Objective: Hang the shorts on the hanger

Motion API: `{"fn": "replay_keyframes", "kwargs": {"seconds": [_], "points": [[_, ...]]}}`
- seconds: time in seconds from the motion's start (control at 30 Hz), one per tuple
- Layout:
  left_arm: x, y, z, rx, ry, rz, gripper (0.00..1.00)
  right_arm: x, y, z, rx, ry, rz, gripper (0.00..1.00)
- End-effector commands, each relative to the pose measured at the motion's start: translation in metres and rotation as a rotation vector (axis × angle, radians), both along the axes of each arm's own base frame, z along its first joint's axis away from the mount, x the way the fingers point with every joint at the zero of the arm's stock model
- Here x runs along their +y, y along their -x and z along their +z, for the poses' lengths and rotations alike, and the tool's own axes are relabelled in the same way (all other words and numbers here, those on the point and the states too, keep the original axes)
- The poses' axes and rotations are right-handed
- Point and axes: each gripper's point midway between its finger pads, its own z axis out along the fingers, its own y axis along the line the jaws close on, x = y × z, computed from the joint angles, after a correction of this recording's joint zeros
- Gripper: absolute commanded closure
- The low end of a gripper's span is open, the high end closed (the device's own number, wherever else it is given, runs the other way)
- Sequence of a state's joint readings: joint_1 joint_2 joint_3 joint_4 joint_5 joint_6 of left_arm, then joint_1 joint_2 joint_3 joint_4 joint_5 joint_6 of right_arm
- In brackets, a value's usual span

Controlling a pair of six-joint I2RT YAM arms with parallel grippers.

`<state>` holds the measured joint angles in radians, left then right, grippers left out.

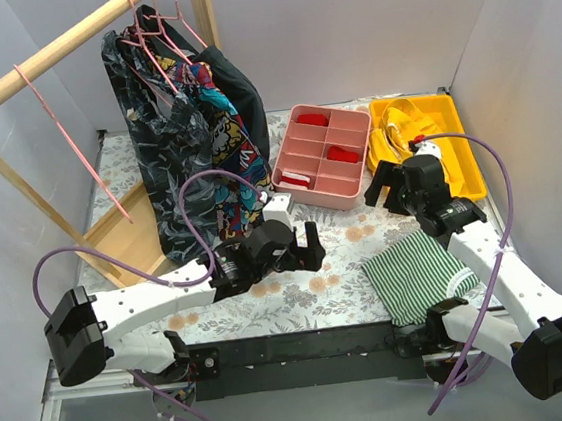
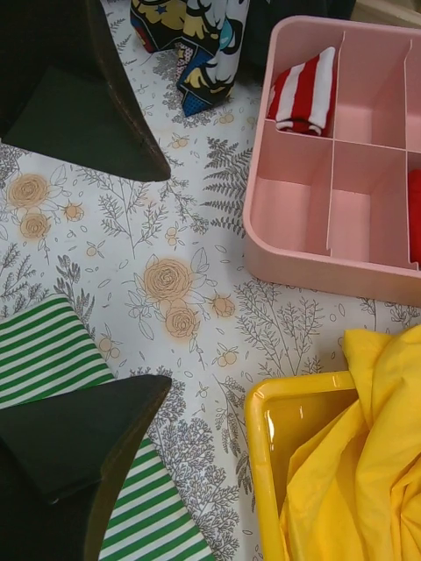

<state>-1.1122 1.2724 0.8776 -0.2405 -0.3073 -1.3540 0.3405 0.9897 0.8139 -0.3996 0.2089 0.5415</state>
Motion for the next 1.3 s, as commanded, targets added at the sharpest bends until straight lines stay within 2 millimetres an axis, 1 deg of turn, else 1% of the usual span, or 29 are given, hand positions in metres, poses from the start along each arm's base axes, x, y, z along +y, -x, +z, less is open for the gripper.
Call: {"fn": "replay_keyframes", "kwargs": {"seconds": [0.0, 0.1, 0.17, 0.2, 0.23, 0.3, 0.33, 0.37, 0.4, 0.43, 0.47, 0.53, 0.57, 0.63, 0.67, 0.73, 0.77, 0.8, 0.83, 0.87, 0.93, 0.97, 1.0, 1.07, 1.1, 1.13, 1.2, 1.23, 1.27], "points": [[0.014, 0.003, -0.008, 0.017, -0.021, 0.036, 0.02, -0.002, -0.004, 0.015, -0.041, 0.011, 0.003, 0.01], [0.012, 0.004, 0.001, 0.012, 0.001, 0.026, 0.02, -0.002, -0.010, 0.021, -0.049, 0.017, 0.009, 0.01], [0.012, 0.006, 0.006, 0.004, 0.007, 0.007, 0.02, -0.010, -0.018, 0.025, -0.048, 0.022, -0.019, 0.01], [0.012, 0.006, 0.009, 0.000, 0.007, 0.005, 0.02, -0.015, -0.026, 0.022, -0.034, 0.026, -0.037, 0.01], [0.013, 0.006, 0.013, -0.004, 0.001, 0.001, 0.02, -0.027, -0.036, 0.030, -0.046, 0.010, -0.082, 0.02], [0.016, 0.006, 0.016, -0.006, -0.014, 0.003, 0.02, -0.034, -0.054, 0.025, -0.030, -0.027, -0.103, 0.01], [0.016, 0.005, 0.020, -0.012, -0.016, 0.004, 0.02, -0.048, -0.065, 0.030, -0.041, -0.049, -0.154, 0.02], [0.017, 0.005, 0.022, -0.014, -0.019, 0.004, 0.02, -0.053, -0.075, 0.020, -0.014, -0.054, -0.174, 0.02], [0.018, 0.005, 0.022, -0.011, -0.030, 0.004, 0.02, -0.060, -0.085, 0.020, -0.022, -0.063, -0.200, 0.02], [0.019, 0.005, 0.024, -0.012, -0.028, 0.006, 0.02, -0.075, -0.095, 0.023, -0.029, -0.076, -0.248, 0.02], [0.020, 0.006, 0.025, -0.011, -0.025, 0.008, 0.02, -0.081, -0.106, 0.010, 0.003, -0.081, -0.272, 0.02], [0.023, 0.007, 0.030, -0.010, -0.013, 0.015, 0.02, -0.108, -0.122, 0.004, -0.003, -0.112, -0.347, 0.04], [0.024, 0.008, 0.029, -0.009, -0.009, 0.019, 0.02, -0.112, -0.133, -0.008, 0.024, -0.144, -0.366, 0.05], [0.026, 0.009, 0.035, -0.008, 0.017, 0.026, 0.02, -0.123, -0.147, -0.013, 0.018, -0.172, -0.395, 0.08], [0.027, 0.010, 0.036, -0.007, 0.024, 0.026, 0.02, -0.124, -0.158, -0.022, 0.038, -0.180, -0.395, 0.09], [0.030, 0.011, 0.039, -0.012, 0.033, 0.027, 0.02, -0.130, -0.167, -0.029, 0.053, -0.182, -0.420, 0.09], [0.031, 0.012, 0.040, -0.013, 0.035, 0.027, 0.02, -0.131, -0.173, -0.038, 0.068, -0.183, -0.425, 0.09], [0.033, 0.012, 0.040, -0.015, 0.034, 0.031, 0.02, -0.132, -0.180, -0.037, 0.061, -0.192, -0.426, 0.09], [0.034, 0.012, 0.041, -0.017, 0.033, 0.034, 0.02, -0.132, -0.183, -0.040, 0.068, -0.196, -0.426, 0.09], [0.035, 0.012, 0.040, -0.017, 0.029, 0.034, 0.02, -0.132, -0.188, -0.050, 0.087, -0.200, -0.424, 0.10], [0.037, 0.012, 0.039, -0.015, 0.021, 0.037, 0.02, -0.130, -0.196, -0.052, 0.085, -0.209, -0.416, 0.15], [0.037, 0.012, 0.038, -0.014, 0.018, 0.037, 0.02, -0.132, -0.197, -0.060, 0.099, -0.207, -0.421, 0.16], [0.038, 0.013, 0.038, -0.013, 0.014, 0.038, 0.02, -0.132, -0.199, -0.062, 0.101, -0.199, -0.424, 0.18], [0.038, 0.013, 0.037, -0.009, 0.012, 0.040, 0.02, -0.137, -0.200, -0.066, 0.105, -0.171, -0.434, 0.29], [0.038, 0.013, 0.036, -0.007, 0.009, 0.038, 0.02, -0.140, -0.198, -0.067, 0.110, -0.159, -0.436, 0.37], [0.039, 0.013, 0.035, -0.007, 0.006, 0.040, 0.02, -0.141, -0.198, -0.065, 0.105, -0.141, -0.429, 0.57], [0.039, 0.012, 0.035, -0.008, 0.006, 0.044, 0.02, -0.145, -0.192, -0.061, 0.120, -0.108, -0.440, 0.86], [0.040, 0.012, 0.035, -0.011, 0.006, 0.048, 0.02, -0.150, -0.193, -0.049, 0.107, -0.073, -0.441, 0.98], [0.040, 0.011, 0.037, -0.015, 0.008, 0.052, 0.02, -0.152, -0.191, -0.034, 0.082, -0.045, -0.441, 0.99]]}}
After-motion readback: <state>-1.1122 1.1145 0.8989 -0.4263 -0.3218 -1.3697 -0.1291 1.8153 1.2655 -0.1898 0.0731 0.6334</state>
